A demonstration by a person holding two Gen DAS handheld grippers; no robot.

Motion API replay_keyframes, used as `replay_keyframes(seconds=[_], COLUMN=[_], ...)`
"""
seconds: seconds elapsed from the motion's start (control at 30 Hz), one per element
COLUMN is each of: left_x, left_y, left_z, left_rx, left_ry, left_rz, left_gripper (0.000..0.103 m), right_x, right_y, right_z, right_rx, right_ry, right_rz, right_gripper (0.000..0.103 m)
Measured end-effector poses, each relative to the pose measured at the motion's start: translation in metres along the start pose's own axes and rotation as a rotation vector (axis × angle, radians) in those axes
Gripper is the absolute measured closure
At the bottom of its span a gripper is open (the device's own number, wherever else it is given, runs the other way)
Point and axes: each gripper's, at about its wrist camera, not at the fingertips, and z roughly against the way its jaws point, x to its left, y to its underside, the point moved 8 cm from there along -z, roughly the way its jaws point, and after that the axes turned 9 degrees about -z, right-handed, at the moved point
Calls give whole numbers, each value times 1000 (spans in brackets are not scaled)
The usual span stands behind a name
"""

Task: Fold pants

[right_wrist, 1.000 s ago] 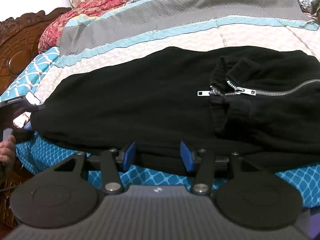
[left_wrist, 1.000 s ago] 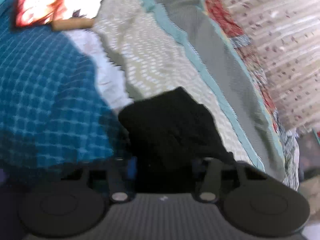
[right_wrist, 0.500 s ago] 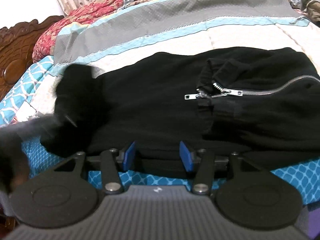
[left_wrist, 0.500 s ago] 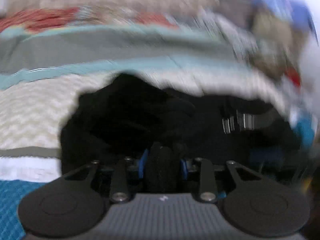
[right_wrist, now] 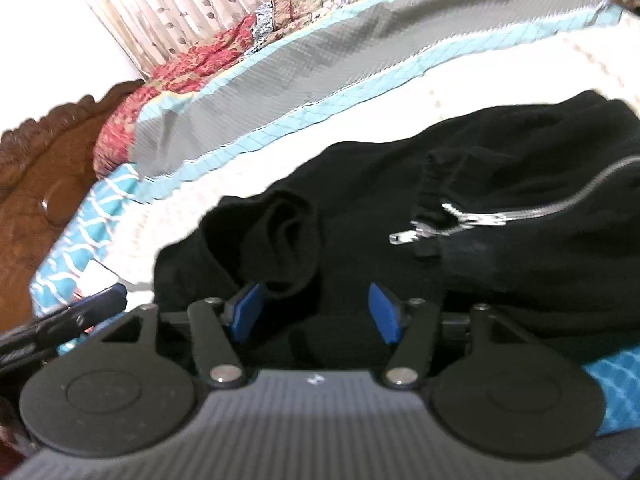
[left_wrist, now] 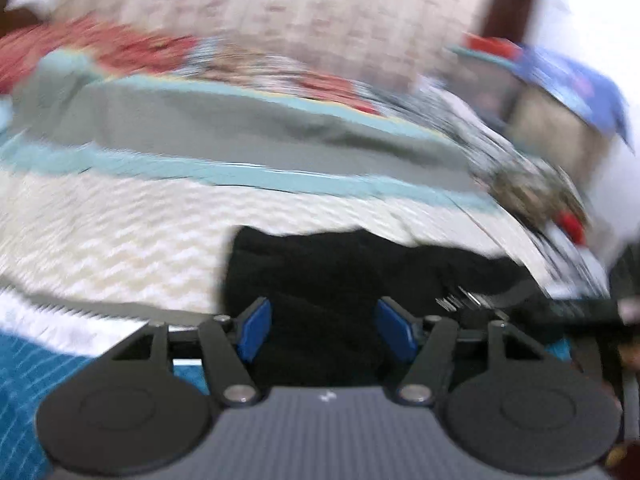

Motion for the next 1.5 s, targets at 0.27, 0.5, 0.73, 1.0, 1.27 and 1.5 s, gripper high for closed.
replay_keyframes(seconds=[0.27, 0.5, 0.73, 1.0, 1.27, 1.5], left_x=[47, 45, 23, -28, -38, -43], left_y=[19, 36, 11, -13, 47, 10], left_z=[-8, -9, -27, -58, -99, -71], left_rx=[55, 109, 94, 97, 307, 249], left_ry=[2, 1, 30, 103, 20, 75], left_rz=[297, 306, 236, 119, -52, 46], left_gripper=[43, 43, 43, 43, 47, 47], right_x=[35, 63, 33, 8, -16, -26], right_y=[4, 13, -3, -8, 22, -5], right_z=[-66, -75, -21, 14, -33, 26], right_rx=[156, 71, -142, -207, 27, -142], right_ry=[-69, 35, 171, 167, 159, 74], right_rz=[-75, 108, 190, 64, 57, 27], right_gripper=[12, 80, 72, 51, 65, 60])
